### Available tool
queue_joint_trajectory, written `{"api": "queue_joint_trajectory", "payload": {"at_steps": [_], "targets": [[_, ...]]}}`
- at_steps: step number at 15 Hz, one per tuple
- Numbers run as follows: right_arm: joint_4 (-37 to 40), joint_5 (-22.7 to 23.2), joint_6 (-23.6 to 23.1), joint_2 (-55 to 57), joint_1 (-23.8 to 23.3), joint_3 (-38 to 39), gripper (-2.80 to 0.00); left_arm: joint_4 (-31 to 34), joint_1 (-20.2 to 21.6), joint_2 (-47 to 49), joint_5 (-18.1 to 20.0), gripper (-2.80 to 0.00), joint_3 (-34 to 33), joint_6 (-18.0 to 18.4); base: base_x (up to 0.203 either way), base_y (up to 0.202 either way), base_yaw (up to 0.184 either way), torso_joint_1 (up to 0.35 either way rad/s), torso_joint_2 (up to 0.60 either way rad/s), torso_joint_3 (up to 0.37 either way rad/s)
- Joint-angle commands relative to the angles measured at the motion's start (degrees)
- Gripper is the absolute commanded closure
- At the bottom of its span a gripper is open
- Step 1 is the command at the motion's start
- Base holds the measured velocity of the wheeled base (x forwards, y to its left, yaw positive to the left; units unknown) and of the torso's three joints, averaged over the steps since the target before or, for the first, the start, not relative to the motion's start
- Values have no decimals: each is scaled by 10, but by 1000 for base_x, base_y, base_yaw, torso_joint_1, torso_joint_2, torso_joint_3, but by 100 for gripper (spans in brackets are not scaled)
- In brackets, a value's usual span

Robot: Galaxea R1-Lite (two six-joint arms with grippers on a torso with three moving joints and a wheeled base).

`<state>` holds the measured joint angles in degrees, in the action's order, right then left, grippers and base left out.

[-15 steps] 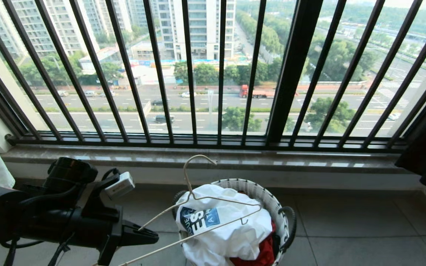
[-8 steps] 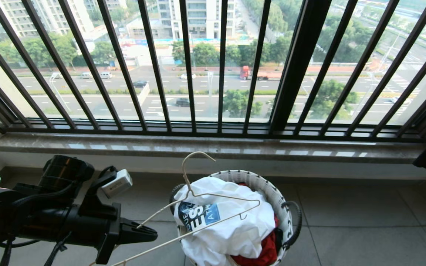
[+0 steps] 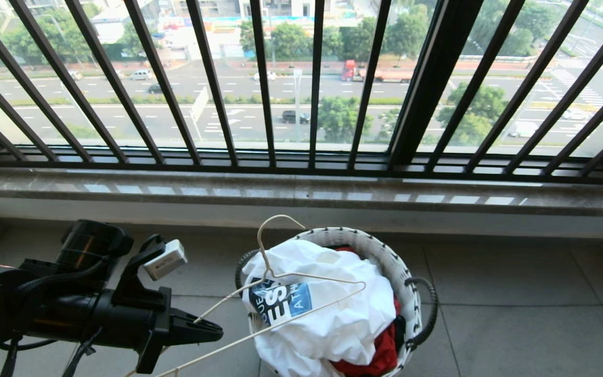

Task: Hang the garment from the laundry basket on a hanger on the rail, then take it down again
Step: Pick up clothes from the basket

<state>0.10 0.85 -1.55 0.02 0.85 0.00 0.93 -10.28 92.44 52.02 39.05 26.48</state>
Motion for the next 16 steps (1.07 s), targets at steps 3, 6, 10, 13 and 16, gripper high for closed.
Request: {"api": "queue_joint_trajectory", "payload": {"at_steps": [3,6,10,13,16], "targets": [[0,0,-1,0,0,0,0,-1,19,-7,4,0,0,2,0,0,0,6,6,-142],[0,0,0,0,0,0,0,0,33,-36,4,0,5,0,0,0,0,0,-1,-26],[0,0,0,0,0,0,0,0,36,-67,4,0,5,-15,0,0,0,0,0,0],[0,-1,0,0,0,0,0,0,35,-84,4,0,11,-33,0,0,0,0,0,0],[0,0,-3,0,0,0,0,1,35,-112,4,0,18,-65,0,0,0,0,0,0]]}}
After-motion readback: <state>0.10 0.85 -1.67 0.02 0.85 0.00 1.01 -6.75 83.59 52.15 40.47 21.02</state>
